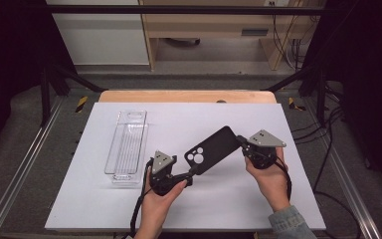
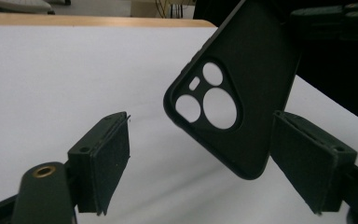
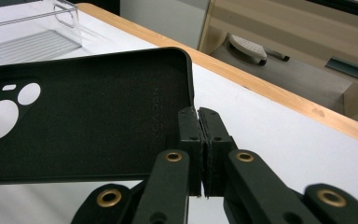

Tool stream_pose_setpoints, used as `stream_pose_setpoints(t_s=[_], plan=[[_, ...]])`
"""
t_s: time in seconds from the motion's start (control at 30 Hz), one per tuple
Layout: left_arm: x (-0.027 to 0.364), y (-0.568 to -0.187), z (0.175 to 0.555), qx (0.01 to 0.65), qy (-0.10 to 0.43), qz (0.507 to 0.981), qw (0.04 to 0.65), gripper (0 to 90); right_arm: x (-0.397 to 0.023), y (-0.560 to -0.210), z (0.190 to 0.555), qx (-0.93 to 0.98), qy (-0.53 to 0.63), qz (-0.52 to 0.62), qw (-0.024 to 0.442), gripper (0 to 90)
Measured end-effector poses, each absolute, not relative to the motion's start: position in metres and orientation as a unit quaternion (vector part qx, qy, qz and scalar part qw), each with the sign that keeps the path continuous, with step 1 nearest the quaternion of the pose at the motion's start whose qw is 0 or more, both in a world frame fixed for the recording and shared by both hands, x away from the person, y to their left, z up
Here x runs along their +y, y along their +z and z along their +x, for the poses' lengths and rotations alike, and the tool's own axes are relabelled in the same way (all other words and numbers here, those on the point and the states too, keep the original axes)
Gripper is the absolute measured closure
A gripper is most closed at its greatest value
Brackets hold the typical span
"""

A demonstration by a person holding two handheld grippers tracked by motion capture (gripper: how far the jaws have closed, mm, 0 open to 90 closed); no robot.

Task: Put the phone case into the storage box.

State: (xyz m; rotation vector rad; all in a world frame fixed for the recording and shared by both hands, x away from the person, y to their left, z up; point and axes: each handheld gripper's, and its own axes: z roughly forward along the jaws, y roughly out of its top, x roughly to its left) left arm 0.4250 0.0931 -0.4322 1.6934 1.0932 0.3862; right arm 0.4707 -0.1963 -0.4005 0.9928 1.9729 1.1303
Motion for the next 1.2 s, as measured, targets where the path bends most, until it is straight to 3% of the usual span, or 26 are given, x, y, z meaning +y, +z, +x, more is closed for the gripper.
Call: stream_pose_setpoints(t_s=[0.47, 0.93, 1.2], plan=[[0.079, -0.442, 0.434, 0.465, 0.114, 0.703, 0.526, 30.9, -0.200, -0.395, 0.468, 0.752, 0.432, 0.373, 0.331, 88.9], [0.076, -0.443, 0.435, 0.466, 0.095, 0.697, 0.537, 48.5, -0.202, -0.393, 0.467, 0.753, 0.430, 0.372, 0.331, 88.9], [0.078, -0.445, 0.435, 0.469, 0.093, 0.692, 0.541, 53.2, -0.200, -0.394, 0.468, 0.756, 0.427, 0.369, 0.331, 88.9]])
